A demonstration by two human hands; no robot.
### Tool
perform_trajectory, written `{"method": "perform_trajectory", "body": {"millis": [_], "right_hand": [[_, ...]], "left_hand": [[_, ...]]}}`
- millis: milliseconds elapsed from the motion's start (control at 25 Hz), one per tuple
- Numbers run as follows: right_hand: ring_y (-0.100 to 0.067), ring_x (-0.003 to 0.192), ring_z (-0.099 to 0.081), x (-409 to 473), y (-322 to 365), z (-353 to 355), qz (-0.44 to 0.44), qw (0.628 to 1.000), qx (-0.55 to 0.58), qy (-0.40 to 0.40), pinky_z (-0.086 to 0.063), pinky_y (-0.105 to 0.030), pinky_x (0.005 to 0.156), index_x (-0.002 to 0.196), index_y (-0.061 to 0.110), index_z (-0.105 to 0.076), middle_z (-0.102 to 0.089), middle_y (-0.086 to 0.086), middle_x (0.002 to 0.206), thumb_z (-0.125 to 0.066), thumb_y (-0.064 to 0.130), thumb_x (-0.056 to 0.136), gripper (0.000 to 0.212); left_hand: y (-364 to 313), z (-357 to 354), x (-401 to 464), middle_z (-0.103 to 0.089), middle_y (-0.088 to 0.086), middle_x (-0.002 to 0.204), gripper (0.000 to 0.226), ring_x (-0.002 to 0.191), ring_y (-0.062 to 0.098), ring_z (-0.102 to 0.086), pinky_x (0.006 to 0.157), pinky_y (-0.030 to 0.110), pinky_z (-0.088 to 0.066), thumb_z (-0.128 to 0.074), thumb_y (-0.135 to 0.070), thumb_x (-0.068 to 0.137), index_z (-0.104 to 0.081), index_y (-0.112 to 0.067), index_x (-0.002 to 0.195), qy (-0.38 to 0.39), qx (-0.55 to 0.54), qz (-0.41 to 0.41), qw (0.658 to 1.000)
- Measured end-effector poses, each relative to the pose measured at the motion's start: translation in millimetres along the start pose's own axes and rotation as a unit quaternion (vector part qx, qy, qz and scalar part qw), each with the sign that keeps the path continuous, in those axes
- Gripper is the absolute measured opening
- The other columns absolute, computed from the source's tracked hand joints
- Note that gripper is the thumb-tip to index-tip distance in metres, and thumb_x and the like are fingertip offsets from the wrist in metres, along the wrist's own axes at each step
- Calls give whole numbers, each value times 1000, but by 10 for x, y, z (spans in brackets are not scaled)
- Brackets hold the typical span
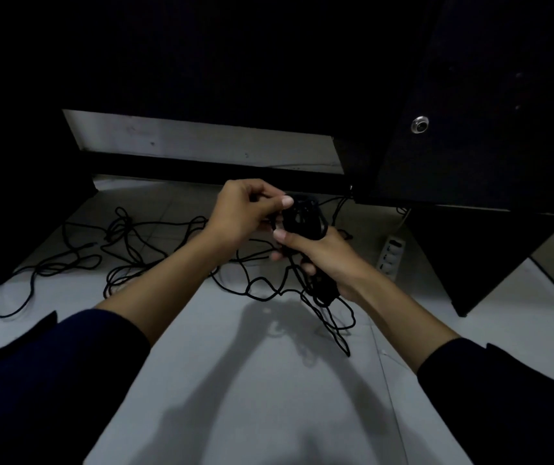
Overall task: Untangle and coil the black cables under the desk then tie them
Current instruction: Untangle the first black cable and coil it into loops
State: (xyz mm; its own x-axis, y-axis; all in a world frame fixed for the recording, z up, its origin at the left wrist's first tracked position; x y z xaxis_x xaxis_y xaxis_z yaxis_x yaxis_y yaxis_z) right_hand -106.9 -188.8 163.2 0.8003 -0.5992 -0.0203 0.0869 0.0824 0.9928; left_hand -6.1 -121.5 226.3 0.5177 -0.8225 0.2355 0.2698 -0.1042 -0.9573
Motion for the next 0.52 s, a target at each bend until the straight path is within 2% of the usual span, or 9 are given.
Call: {"method": "perform_trajectory", "body": {"millis": [40, 120, 200, 280, 360, 400, 440, 480, 520], "right_hand": [[-8, 63, -62, -2, -9, -28, -2, 1000, 6, 11, -32, -14, 39, 95, 23, -68, -74, 1, 76, -73, 34, 82, 18], [-4, 55, -54, 1, -16, -22, -1, 1000, 3, 5, -33, -14, 39, 89, 24, -69, -67, 6, 66, -73, 33, 83, 11], [-2, 47, -43, 16, -17, 39, -4, 1000, 17, -20, -31, -15, 39, 85, 23, -69, -56, 10, 55, -70, 31, 85, 8], [-3, 42, -36, 36, 0, 95, -6, 998, 57, -38, -31, -16, 39, 81, 21, -67, -49, 10, 52, -66, 31, 88, 12], [-5, 42, -36, 48, 57, 153, 3, 995, 83, -51, -34, -17, 41, 71, 20, -63, -47, 7, 53, -68, 35, 87, 22], [-6, 42, -37, 55, 94, 188, 11, 994, 88, -58, -36, -17, 42, 69, 19, -61, -48, 6, 53, -69, 37, 85, 26], [-6, 42, -39, 62, 124, 238, 20, 993, 89, -70, -38, -18, 43, 68, 18, -60, -49, 6, 54, -69, 37, 85, 27], [-6, 43, -42, 65, 145, 305, 28, 992, 88, -89, -39, -18, 44, 68, 18, -61, -51, 5, 54, -69, 37, 86, 27], [-6, 44, -45, 64, 153, 390, 34, 989, 91, -114, -40, -18, 45, 69, 18, -61, -53, 5, 54, -69, 36, 87, 27]], "left_hand": [[5, 5, 13, -66, 15, 78, 3, 71, 21, -66, 65, 32, -58, -70, -10, 84, -68, -7, 84, -8, 0, -5, 1000], [0, 36, 39, -66, 14, 81, 4, 80, 28, -67, 75, 40, -58, -72, -15, 83, -68, -14, 82, -40, 31, -27, 998], [31, 21, 29, -66, 2, 86, 12, 89, 19, -65, 84, 39, -55, -70, -27, 86, -65, -20, 94, -55, 62, -37, 996], [227, -216, -73, -67, -4, 98, 30, 98, 9, -64, 94, 32, -51, -57, -44, 92, -56, -22, 112, 37, 19, 13, 999], [444, -543, -309, -70, -8, 103, 45, 99, 3, -64, 95, 26, -49, -37, -59, 93, -57, -25, 114, 173, 45, 57, 982], [530, -588, -392, -70, -8, 105, 52, 99, 6, -64, 94, 28, -50, -32, -62, 91, -62, -24, 112, 196, 96, 56, 974], [567, -547, -417, -70, -6, 100, 54, 93, 9, -64, 92, 33, -51, -32, -61, 91, -65, -21, 105, 183, 129, 47, 973], [542, -453, -404, -66, -6, 87, 53, 82, 10, -62, 86, 33, -52, -33, -59, 91, -65, -17, 91, 153, 132, 36, 979], [502, -347, -379, -59, -7, 73, 51, 70, 9, -56, 76, 28, -51, -34, -57, 92, -59, -16, 76, 122, 113, 28, 986]]}}
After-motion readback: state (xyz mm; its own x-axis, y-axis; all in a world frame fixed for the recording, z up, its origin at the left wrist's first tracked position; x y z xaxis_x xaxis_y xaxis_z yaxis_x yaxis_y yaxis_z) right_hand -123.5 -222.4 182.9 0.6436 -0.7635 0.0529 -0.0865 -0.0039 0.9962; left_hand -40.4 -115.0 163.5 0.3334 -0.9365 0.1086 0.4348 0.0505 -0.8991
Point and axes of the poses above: each hand's wrist, its own x-axis towards the middle knuckle, its own z-axis out of the back of the hand, y = z × x, the point moved 10 cm from there along x, towards the middle knuckle
